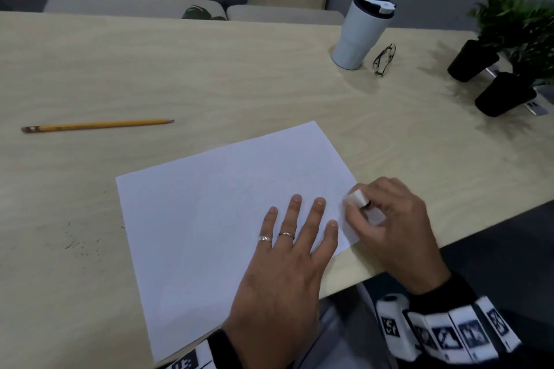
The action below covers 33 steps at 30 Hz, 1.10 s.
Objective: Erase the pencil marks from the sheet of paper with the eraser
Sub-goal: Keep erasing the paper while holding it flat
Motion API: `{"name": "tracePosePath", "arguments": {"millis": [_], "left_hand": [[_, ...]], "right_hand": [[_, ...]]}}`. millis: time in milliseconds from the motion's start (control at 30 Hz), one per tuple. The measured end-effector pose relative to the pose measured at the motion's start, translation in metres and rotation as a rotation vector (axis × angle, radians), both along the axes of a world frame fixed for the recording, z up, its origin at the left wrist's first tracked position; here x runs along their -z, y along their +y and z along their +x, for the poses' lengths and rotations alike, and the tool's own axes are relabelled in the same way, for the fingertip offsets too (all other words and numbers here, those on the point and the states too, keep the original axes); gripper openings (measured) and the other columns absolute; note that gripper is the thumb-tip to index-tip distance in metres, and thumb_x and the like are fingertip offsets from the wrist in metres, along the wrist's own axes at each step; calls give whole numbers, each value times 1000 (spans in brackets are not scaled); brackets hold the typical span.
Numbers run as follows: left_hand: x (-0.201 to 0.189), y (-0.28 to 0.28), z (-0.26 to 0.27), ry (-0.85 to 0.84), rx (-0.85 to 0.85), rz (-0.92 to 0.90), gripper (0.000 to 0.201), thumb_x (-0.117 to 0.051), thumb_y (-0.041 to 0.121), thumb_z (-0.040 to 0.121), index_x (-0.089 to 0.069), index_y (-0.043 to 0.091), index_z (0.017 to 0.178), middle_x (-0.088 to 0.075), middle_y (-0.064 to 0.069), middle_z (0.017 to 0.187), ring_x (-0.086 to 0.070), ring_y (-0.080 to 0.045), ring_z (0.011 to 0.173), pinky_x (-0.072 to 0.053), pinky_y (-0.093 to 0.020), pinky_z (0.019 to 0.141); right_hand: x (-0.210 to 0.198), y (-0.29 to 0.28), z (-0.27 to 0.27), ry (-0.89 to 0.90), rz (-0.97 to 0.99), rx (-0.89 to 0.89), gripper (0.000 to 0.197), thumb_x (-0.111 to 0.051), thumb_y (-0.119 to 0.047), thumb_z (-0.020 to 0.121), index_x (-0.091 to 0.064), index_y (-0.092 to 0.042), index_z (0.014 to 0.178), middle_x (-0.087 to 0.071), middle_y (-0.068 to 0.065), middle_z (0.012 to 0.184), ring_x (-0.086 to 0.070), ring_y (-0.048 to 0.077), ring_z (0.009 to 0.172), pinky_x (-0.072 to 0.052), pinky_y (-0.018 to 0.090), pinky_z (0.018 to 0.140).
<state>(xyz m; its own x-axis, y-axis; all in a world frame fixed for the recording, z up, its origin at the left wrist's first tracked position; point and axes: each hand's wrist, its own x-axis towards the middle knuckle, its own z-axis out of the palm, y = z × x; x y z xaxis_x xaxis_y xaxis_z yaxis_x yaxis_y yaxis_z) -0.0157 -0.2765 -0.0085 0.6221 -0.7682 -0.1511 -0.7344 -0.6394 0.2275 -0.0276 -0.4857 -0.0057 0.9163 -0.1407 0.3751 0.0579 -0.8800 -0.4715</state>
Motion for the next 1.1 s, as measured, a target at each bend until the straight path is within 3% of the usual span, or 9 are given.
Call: {"name": "tracePosePath", "arguments": {"millis": [167, 233, 367, 467, 567, 700, 867, 967, 1100], "left_hand": [[10, 4, 1, -41, 3, -7, 87, -21, 56, 91, -5, 17, 167, 24, -16, 172, 26, -41, 157, 14, -63, 122], [16, 3, 0, -82, 17, -30, 87, -30, 56, 97, 6, 18, 166, 35, -15, 168, 33, -40, 154, 19, -62, 121], [16, 4, 0, -73, 11, -28, 93, -53, 57, 83, -32, 14, 162, -6, -18, 175, -3, -44, 161, -5, -64, 124], [20, 5, -1, -62, 7, -79, 106, -75, 53, 68, -41, 14, 160, -14, -18, 174, -12, -45, 160, -13, -64, 122], [22, 2, 1, -92, 13, -110, 111, -81, 56, 58, -51, 11, 155, -26, -19, 171, -26, -47, 155, -19, -64, 118], [25, 1, -1, -110, 2, -117, 112, -82, 54, 55, -52, 11, 154, -28, -19, 170, -28, -47, 154, -21, -64, 117], [24, 1, 1, -99, 3, -125, 108, -81, 55, 59, -52, 10, 154, -29, -19, 170, -30, -47, 154, -23, -64, 115], [22, 2, -1, -107, -12, -134, 108, -80, 55, 66, -45, 12, 158, -23, -17, 172, -23, -45, 157, -20, -64, 118], [18, 3, -3, -99, -26, -96, 104, -78, 55, 73, -39, 14, 161, -12, -17, 175, -10, -44, 160, -13, -63, 122]], "right_hand": [[6, -31, 7, -1, 49, 152, 15, -78, -9, 90, -74, -17, 78, -63, -4, 74, -61, 23, 75, -52, 44, 68], [5, -24, 0, -14, 31, 82, 14, -78, -8, 91, -74, -15, 79, -62, -2, 75, -60, 24, 76, -51, 43, 68], [10, -24, -5, -8, 36, 111, 15, -79, -10, 91, -73, -14, 77, -60, -3, 72, -57, 25, 75, -50, 44, 69], [3, -31, -3, -67, 33, 125, 12, -72, -16, 90, -73, -14, 79, -61, -2, 74, -57, 24, 77, -49, 42, 70], [2, -11, -13, -1, 23, 16, 10, -71, -20, 90, -73, -16, 82, -58, -5, 76, -56, 21, 79, -49, 38, 71], [4, -34, -6, -39, 41, 179, 15, -68, -22, 89, -71, -15, 77, -59, -2, 74, -55, 22, 77, -50, 45, 70], [-14, 0, -21, -85, 4, 37, 5, -72, -16, 93, -72, -14, 88, -58, -7, 81, -54, 18, 81, -44, 26, 75], [-2, 1, -22, 26, -43, -61, 11, -68, -23, 94, -71, -17, 86, -55, -8, 79, -51, 18, 79, -46, 33, 73], [5, -38, -9, -28, 5, 154, 13, -74, -16, 90, -72, -15, 77, -59, -2, 73, -55, 23, 74, -49, 45, 69]]}}
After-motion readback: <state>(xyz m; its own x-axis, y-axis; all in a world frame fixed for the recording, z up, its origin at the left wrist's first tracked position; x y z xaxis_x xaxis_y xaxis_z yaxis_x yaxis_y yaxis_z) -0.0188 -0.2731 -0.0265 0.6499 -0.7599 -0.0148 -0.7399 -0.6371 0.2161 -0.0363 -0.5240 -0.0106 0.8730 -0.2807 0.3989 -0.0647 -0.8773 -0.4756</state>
